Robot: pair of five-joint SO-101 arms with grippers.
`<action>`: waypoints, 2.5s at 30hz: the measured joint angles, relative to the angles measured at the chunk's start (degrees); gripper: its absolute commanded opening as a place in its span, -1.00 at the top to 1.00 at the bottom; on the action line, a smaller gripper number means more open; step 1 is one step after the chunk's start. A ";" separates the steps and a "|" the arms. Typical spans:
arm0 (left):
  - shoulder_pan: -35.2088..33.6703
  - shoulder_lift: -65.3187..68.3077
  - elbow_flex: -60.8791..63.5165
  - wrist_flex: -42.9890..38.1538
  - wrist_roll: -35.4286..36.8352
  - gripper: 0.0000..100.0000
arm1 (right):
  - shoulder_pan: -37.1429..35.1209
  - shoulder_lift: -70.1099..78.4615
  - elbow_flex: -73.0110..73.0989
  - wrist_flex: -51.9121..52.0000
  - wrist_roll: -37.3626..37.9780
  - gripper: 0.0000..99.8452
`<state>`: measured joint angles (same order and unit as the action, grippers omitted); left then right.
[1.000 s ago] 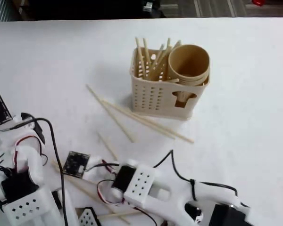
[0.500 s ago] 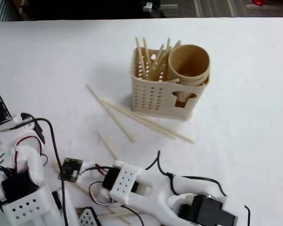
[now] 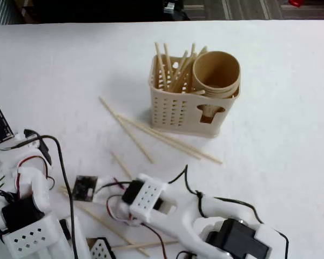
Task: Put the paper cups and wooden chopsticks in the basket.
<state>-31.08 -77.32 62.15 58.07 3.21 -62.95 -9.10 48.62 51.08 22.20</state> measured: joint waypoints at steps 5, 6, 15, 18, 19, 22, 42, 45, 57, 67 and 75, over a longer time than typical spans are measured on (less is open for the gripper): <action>0.00 0.00 0.00 0.00 0.00 0.86 | 3.96 2.37 -1.05 -0.09 1.23 0.96; 0.00 0.00 0.00 0.00 0.00 0.86 | 4.92 2.73 -1.23 -0.09 1.23 0.96; 0.00 0.00 0.00 0.00 0.00 0.86 | 12.75 3.08 -1.32 0.35 1.05 0.96; 0.00 0.00 0.00 0.00 -0.18 0.86 | 15.65 3.16 -1.93 1.32 1.14 0.96; 0.00 0.00 0.00 0.00 -0.53 0.86 | 16.70 3.25 -2.55 2.11 1.05 0.96; 0.00 0.00 0.00 0.00 -0.88 0.86 | 19.78 3.52 -4.75 6.24 -0.53 0.96; 0.00 0.00 0.00 0.00 -0.88 0.86 | 26.73 -30.59 -4.84 16.62 -4.84 0.96; 0.00 0.00 0.00 0.00 -0.88 0.86 | 26.81 -36.66 -4.84 16.62 -5.54 0.96; 0.00 0.00 0.53 -0.09 -0.88 0.86 | 32.26 -53.80 -4.75 10.02 -5.63 0.96; 0.00 0.00 3.08 -3.96 -0.88 0.86 | 37.27 -49.41 -4.75 -17.23 -5.63 0.96; 0.00 0.00 3.08 -3.96 -0.88 0.86 | 38.77 -34.81 -4.75 -39.03 -5.63 0.96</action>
<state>-31.08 -77.32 65.23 54.11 2.33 -24.18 -43.91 43.87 12.04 16.57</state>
